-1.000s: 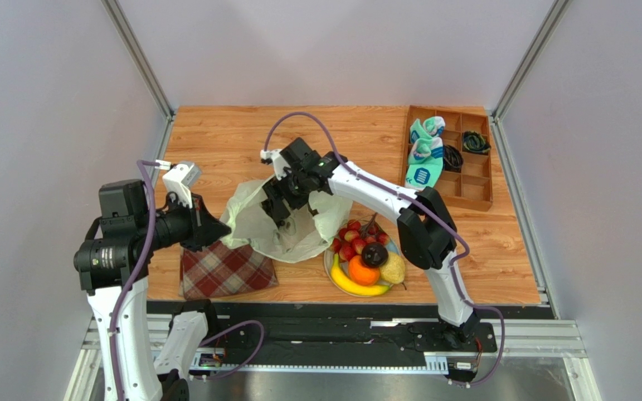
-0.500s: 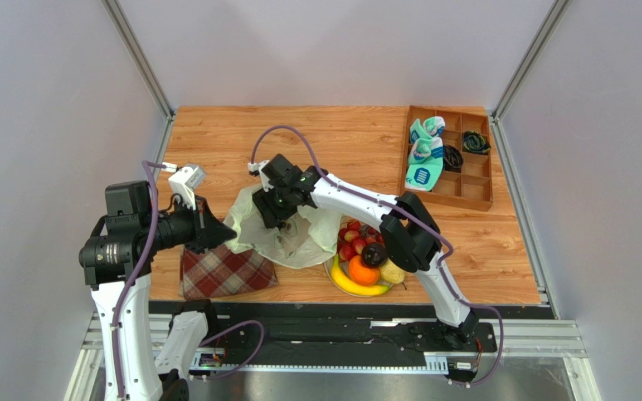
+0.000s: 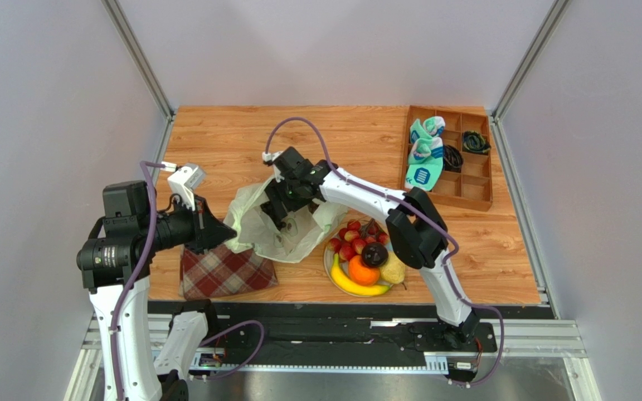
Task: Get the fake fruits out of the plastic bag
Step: Take out the fake fruit from the plastic bag.
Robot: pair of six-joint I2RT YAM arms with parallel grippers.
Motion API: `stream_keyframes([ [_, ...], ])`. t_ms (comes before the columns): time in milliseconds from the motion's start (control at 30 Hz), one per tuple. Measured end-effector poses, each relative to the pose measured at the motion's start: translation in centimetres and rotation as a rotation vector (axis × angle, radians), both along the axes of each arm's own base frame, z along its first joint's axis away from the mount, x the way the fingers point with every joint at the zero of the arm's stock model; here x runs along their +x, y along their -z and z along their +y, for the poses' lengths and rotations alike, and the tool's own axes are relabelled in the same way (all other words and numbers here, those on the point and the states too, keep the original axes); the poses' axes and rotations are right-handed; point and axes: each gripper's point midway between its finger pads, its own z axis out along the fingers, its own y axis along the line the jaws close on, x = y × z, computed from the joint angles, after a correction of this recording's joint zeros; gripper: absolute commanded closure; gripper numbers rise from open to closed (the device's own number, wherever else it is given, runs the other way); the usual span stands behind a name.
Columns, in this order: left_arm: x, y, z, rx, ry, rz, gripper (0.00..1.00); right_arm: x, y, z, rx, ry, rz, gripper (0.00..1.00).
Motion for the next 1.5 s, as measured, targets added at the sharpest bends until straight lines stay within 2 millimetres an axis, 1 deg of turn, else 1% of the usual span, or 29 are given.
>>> stream_keyframes([
  [133,-0.1,-0.1,-0.1,-0.004,0.004,-0.003,1.00,3.0,-1.1,-3.3,-0.036,0.090,-0.063,0.36],
  [200,-0.1,-0.1,-0.1,-0.002,0.003,-0.005,1.00,4.2,-1.3,-4.7,-0.060,0.133,-0.087,0.36],
  [267,-0.1,-0.5,-0.1,0.000,0.004,-0.018,1.00,5.0,-1.1,-5.7,-0.079,0.163,-0.099,0.36],
  [367,-0.1,-1.2,-0.1,0.006,0.007,-0.048,1.00,5.4,-0.7,-6.7,-0.115,0.192,-0.115,0.35],
  [567,-0.4,-3.1,-0.1,0.027,0.020,-0.132,1.00,5.7,-0.4,-7.1,-0.163,0.222,-0.158,0.34],
  [700,-0.9,-3.9,-0.3,0.031,0.038,-0.179,1.00,5.5,0.9,-7.5,-0.200,0.223,-0.155,0.39],
  [767,-1.3,-3.9,-0.5,0.023,0.050,-0.185,1.00,5.4,1.8,-7.7,-0.220,0.220,-0.147,0.47],
  [800,-1.4,-3.7,-0.6,0.019,0.054,-0.182,1.00,5.4,2.2,-7.8,-0.229,0.213,-0.144,0.58],
  [833,-1.4,-3.4,-0.6,0.014,0.057,-0.174,1.00,5.3,2.6,-7.9,-0.239,0.205,-0.141,0.62],
  [867,-1.5,-3.1,-0.7,0.008,0.061,-0.160,1.00,5.1,3.0,-8.0,-0.248,0.195,-0.136,0.66],
  [900,-1.5,-2.6,-0.8,0.000,0.066,-0.143,1.00,5.0,3.2,-8.1,-0.255,0.188,-0.133,0.76],
  [967,-1.5,-1.6,-0.9,-0.014,0.071,-0.098,1.00,4.8,3.5,-8.3,-0.262,0.172,-0.126,0.85],
  [1000,-1.4,-0.9,-0.9,-0.021,0.071,-0.071,1.00,4.8,3.6,-8.3,-0.263,0.162,-0.127,0.97],
  [1033,-1.4,-0.2,-1.0,-0.028,0.067,-0.039,1.00,4.8,3.5,-8.2,-0.260,0.150,-0.129,1.00],
  [1100,-1.3,1.4,-0.9,-0.036,0.058,0.029,1.00,4.5,3.4,-8.3,-0.260,0.118,-0.134,1.00],
  [1200,-1.1,4.2,-0.5,-0.021,0.014,0.135,1.00,3.7,2.7,-8.3,-0.258,0.049,-0.149,1.00],
  [1267,-0.9,6.0,-0.1,-0.005,-0.026,0.201,1.00,3.2,1.5,-8.3,-0.246,-0.005,-0.161,1.00],
  [1300,-0.8,6.8,0.2,0.006,-0.046,0.224,1.00,3.0,0.6,-8.1,-0.232,-0.032,-0.172,1.00],
  [1367,-0.5,7.8,0.5,0.017,-0.074,0.254,1.00,2.3,-1.9,-7.5,-0.183,-0.084,-0.193,1.00],
  [1500,0.4,8.9,0.4,0.013,-0.101,0.268,1.00,0.8,-8.1,-6.5,-0.055,-0.168,-0.265,1.00],
])
